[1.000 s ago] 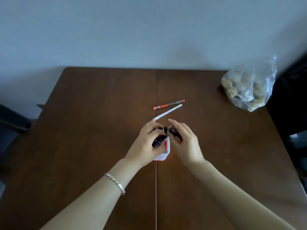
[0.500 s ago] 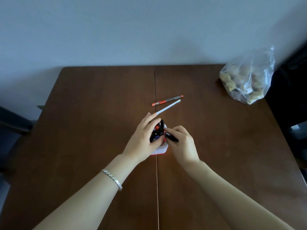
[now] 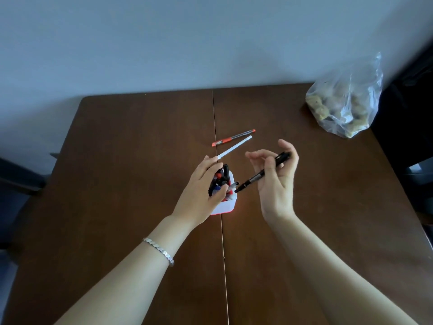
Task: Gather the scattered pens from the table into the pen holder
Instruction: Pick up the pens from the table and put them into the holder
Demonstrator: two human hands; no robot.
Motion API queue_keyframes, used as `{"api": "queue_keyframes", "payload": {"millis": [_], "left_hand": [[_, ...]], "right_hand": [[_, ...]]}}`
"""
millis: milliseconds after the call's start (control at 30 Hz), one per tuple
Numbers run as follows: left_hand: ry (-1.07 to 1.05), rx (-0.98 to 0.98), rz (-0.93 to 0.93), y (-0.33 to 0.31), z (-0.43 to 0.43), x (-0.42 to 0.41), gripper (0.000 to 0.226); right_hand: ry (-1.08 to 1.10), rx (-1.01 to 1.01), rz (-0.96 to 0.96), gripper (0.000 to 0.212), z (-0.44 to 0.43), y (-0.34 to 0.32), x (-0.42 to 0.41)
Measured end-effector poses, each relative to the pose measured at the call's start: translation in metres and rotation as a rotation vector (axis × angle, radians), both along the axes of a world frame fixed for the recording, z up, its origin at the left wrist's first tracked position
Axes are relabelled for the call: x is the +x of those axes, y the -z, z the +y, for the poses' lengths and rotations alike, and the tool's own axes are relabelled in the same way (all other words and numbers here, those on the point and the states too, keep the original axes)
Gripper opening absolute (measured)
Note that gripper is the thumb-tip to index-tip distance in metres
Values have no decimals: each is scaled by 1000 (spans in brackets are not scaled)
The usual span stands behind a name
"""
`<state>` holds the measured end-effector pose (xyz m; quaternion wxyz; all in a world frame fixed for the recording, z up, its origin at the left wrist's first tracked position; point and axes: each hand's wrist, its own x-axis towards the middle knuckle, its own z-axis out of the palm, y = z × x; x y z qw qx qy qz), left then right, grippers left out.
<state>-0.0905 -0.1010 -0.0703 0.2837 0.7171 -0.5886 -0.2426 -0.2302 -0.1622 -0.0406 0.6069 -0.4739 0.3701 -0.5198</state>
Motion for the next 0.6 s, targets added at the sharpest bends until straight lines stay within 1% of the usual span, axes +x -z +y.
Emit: {"api": "queue_keyframes", "payload": {"millis": [67, 133, 200, 233, 267, 333, 367, 400, 433, 467, 500, 533, 600], "left_hand": [[5, -13, 43, 0, 1, 1, 50], [21, -31, 77, -1, 1, 3, 50], [26, -30, 106, -1, 1, 6, 51], [29, -23, 118, -1, 2, 7, 51], [34, -15, 131, -2, 2, 7, 52], [52, -1, 159, -2, 3, 8, 56], [62, 7, 171, -3, 3, 8, 61], [74, 19, 180, -4, 4, 8, 66], [86, 40, 184, -5, 4, 8, 73], [103, 66, 176, -6, 4, 9, 80], [125, 86, 147, -6, 5, 10, 89], [150, 86, 96, -6, 6, 11, 95], [174, 58, -3, -3, 8, 14, 103]], "right_hand": [[18, 27, 50, 35, 5, 8, 11], [6, 74, 88, 42, 12, 18, 17], [-28, 2, 203, 53, 22, 27, 14], [-48, -81, 292, 55, 26, 33, 10], [-65, -198, 415, 51, 27, 39, 4], [-88, -500, 707, 42, 26, 52, -3], [-103, -611, 834, 39, 24, 58, -4], [-134, -655, 939, 39, 24, 62, -3], [-188, -650, 1040, 43, 25, 64, -2], [-254, -633, 1130, 52, 27, 64, -1], [-311, -617, 1184, 63, 30, 63, -2], [-383, -603, 1190, 72, 31, 60, -3], [-573, -540, 1082, 80, 22, 49, -9]]}}
